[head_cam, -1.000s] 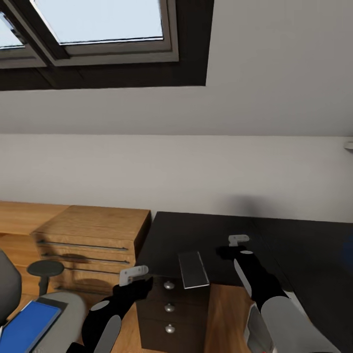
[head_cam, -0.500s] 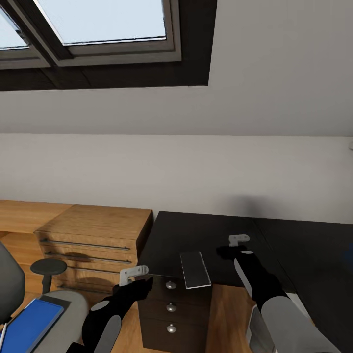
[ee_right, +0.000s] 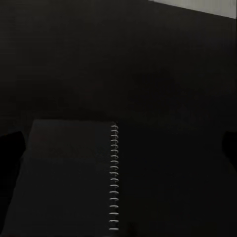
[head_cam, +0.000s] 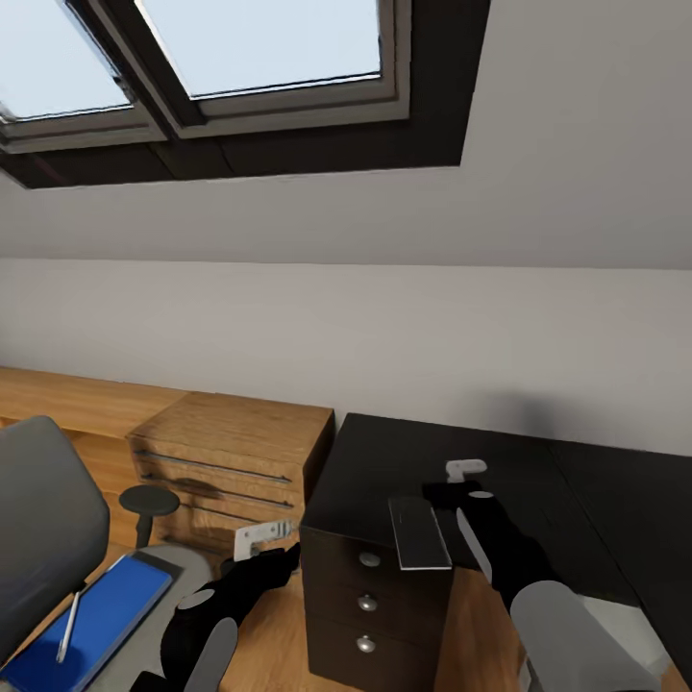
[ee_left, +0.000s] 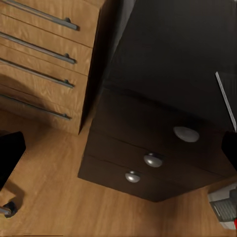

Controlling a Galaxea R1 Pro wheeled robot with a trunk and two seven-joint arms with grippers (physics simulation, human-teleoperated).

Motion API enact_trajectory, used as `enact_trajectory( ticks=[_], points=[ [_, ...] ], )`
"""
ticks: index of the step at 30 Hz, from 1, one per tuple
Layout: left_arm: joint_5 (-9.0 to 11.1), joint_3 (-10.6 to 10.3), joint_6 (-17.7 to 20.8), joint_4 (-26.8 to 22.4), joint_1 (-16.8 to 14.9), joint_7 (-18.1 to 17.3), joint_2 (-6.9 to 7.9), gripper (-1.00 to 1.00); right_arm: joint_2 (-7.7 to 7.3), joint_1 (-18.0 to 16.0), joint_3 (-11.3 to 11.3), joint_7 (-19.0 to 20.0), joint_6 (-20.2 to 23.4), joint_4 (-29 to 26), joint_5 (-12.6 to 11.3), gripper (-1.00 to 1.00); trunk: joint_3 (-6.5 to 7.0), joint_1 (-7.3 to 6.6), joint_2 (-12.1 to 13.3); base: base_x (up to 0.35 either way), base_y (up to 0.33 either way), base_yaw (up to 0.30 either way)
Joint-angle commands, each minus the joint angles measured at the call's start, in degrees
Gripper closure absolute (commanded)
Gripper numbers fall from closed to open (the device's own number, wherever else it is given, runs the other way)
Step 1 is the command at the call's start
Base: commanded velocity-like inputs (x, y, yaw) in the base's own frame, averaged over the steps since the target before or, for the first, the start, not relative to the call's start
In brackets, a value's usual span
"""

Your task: In the bedroom, organize the workspace by keeping the computer under the desk, ensuring the monitor is on the desk, placing the keyboard on the desk next to the monitor, placing the mouse on the desk next to the keyboard, moving the folder from the swivel chair onto the desk next to the mouse, stacking the notebook on top of the folder with the pen on top of the notebook, and positioning the swivel chair next to the desk.

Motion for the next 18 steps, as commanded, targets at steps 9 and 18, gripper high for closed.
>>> enact_trajectory(
  ticks=[9,18],
  points=[
    [0.55,-0.08,0.11,-0.08,-0.05,0.55,0.08,-1.00,-0.02,-0.02,0.21,-2.79,0.39,-0.04,0.24,-1.00,-0.07,-0.01,-0.05,-0.143,0.239,0.278],
    [0.53,-0.08,0.11,-0.07,-0.05,0.55,0.08,-1.00,-0.02,-0.02,0.22,-3.26,0.38,-0.04,0.30,-1.00,-0.07,-0.01,-0.05,-0.168,0.271,0.278]
  ],
)
